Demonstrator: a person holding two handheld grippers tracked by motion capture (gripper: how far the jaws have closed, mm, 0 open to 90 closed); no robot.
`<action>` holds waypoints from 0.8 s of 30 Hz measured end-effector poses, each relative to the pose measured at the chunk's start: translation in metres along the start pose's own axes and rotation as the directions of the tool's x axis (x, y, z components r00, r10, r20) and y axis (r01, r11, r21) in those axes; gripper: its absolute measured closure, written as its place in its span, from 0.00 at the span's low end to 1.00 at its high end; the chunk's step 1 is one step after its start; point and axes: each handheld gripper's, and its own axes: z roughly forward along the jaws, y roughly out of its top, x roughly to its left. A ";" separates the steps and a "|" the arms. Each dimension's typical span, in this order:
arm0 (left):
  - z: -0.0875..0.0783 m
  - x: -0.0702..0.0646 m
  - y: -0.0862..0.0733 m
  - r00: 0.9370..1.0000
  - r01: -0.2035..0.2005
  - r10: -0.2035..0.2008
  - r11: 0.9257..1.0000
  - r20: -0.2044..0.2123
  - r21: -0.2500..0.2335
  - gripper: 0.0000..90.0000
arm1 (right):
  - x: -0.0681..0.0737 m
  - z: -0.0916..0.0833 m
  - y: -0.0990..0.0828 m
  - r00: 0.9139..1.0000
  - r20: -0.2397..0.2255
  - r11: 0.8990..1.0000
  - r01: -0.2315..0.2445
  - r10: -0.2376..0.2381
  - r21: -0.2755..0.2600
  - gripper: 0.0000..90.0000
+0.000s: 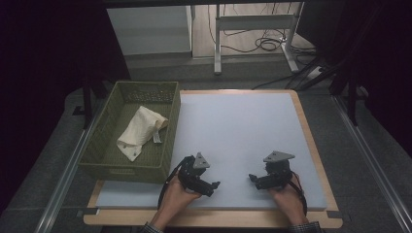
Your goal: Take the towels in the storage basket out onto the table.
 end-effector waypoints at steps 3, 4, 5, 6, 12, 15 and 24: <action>-0.003 0.001 0.003 1.000 0.005 -0.005 1.000 0.020 -0.004 0.03 | 0.000 0.000 0.000 1.000 0.000 1.000 0.000 0.000 0.000 0.03; -0.004 0.001 0.005 1.000 0.002 -0.002 1.000 0.022 -0.004 0.03 | 0.000 0.000 0.000 1.000 0.000 1.000 0.000 0.000 0.000 0.03; -0.004 0.001 0.005 1.000 0.002 -0.002 1.000 0.022 -0.004 0.03 | 0.000 0.000 0.000 1.000 0.000 1.000 0.000 0.000 0.000 0.03; -0.005 0.000 0.006 1.000 -0.001 0.001 1.000 0.024 -0.006 0.03 | 0.000 0.000 0.000 1.000 0.000 1.000 0.000 0.000 0.000 0.03; -0.007 0.000 0.015 0.998 0.001 0.001 1.000 0.068 -0.017 0.03 | 0.000 0.000 0.000 1.000 0.000 1.000 0.000 0.000 0.000 0.03; -0.008 -0.001 0.023 0.997 -0.010 0.011 1.000 0.078 -0.013 0.03 | 0.000 0.000 0.000 1.000 0.000 1.000 0.000 0.000 0.000 0.03; -0.011 0.002 0.049 0.996 -0.034 0.033 0.999 0.080 0.002 0.03 | 0.000 0.000 0.000 1.000 0.000 1.000 0.000 0.000 0.000 0.03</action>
